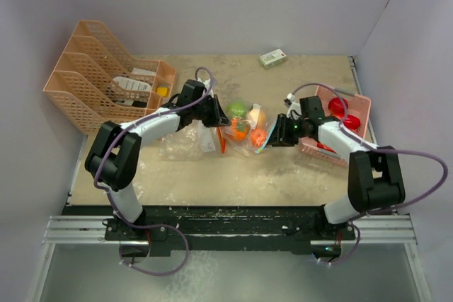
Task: Open the zip-top bag and remove the fake food
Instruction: Pick up the fake fruit from the zipper food storage bag.
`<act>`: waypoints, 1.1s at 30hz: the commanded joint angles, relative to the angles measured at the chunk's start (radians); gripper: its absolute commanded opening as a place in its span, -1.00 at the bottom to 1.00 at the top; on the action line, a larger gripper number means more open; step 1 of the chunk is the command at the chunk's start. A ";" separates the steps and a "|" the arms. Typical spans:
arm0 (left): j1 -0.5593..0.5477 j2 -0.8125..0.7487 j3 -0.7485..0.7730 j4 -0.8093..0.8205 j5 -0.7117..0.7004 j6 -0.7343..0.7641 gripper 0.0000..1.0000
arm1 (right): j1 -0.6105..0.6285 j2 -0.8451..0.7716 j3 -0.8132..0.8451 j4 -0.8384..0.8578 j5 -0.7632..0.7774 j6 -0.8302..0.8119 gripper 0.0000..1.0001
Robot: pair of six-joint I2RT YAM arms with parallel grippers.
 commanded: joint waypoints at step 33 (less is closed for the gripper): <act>0.005 -0.064 -0.005 0.029 -0.012 0.001 -1.00 | 0.245 0.138 0.175 -0.051 0.384 -0.025 -0.08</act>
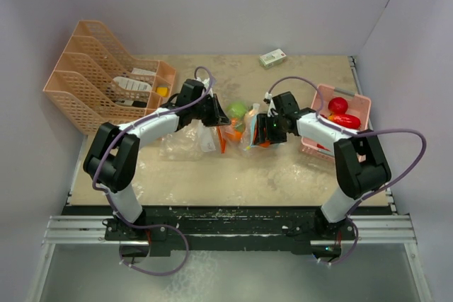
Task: Open the zip-top bag and remove the fake food
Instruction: Pick up the fake fruit from the zipper food storage bag, then place the fake fruit in the bin.
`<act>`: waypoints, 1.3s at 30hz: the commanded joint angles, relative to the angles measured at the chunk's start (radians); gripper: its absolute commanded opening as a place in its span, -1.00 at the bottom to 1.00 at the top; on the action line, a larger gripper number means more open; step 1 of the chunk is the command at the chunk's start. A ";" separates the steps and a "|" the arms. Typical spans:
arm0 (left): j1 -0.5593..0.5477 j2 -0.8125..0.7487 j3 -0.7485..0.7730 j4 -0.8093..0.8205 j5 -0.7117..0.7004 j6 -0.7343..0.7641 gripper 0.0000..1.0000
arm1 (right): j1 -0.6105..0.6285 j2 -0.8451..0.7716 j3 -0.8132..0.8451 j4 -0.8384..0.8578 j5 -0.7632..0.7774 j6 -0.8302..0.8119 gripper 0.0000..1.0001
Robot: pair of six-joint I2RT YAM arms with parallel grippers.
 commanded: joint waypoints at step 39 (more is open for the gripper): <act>0.013 -0.123 -0.118 0.084 -0.014 -0.030 -1.00 | -0.568 -0.368 -0.077 -0.065 -0.038 0.177 0.51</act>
